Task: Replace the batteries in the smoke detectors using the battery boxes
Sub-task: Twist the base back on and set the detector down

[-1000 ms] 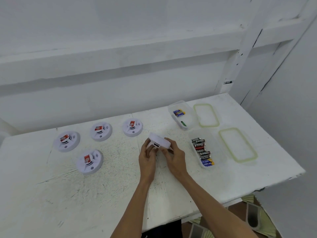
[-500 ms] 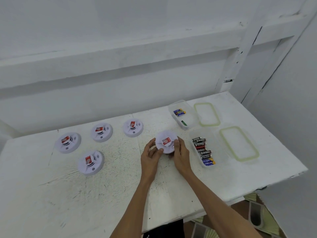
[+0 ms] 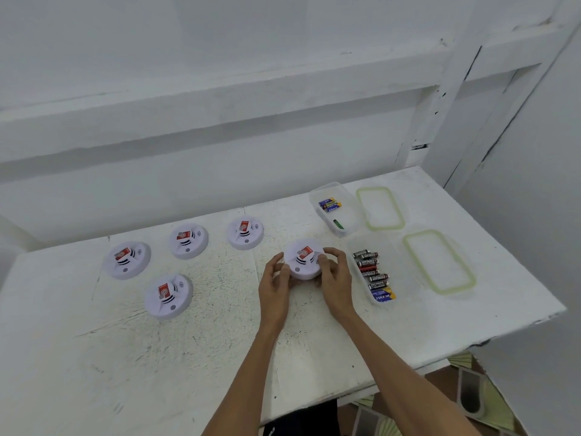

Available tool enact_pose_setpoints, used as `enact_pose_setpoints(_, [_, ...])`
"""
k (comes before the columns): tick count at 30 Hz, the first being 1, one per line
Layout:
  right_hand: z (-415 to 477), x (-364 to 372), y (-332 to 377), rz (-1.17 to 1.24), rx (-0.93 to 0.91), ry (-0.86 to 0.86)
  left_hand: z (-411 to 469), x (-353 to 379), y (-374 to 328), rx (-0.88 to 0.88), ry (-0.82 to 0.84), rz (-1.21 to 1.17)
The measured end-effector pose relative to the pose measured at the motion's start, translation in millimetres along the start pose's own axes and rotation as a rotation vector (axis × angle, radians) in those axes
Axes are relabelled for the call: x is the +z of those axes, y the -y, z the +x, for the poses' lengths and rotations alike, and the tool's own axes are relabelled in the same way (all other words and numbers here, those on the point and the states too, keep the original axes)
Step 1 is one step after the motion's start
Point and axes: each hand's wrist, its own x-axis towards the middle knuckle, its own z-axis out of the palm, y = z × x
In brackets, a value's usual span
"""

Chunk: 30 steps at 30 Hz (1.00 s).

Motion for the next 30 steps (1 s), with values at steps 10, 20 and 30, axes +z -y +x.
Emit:
enact_pose_setpoints(10, [3,0,-6,-0.045,-0.033,0.012,21,9,-11,-0.041,0.065,0.121])
enact_pose_setpoints(20, [10,2,-5,-0.062,-0.038,0.09,22,-5,2,-0.036,0.232,0.041])
enact_pose_setpoints(30, [9,8,-7,-0.075,-0.07,0.059,18,-4,7,0.01,0.213,0.063])
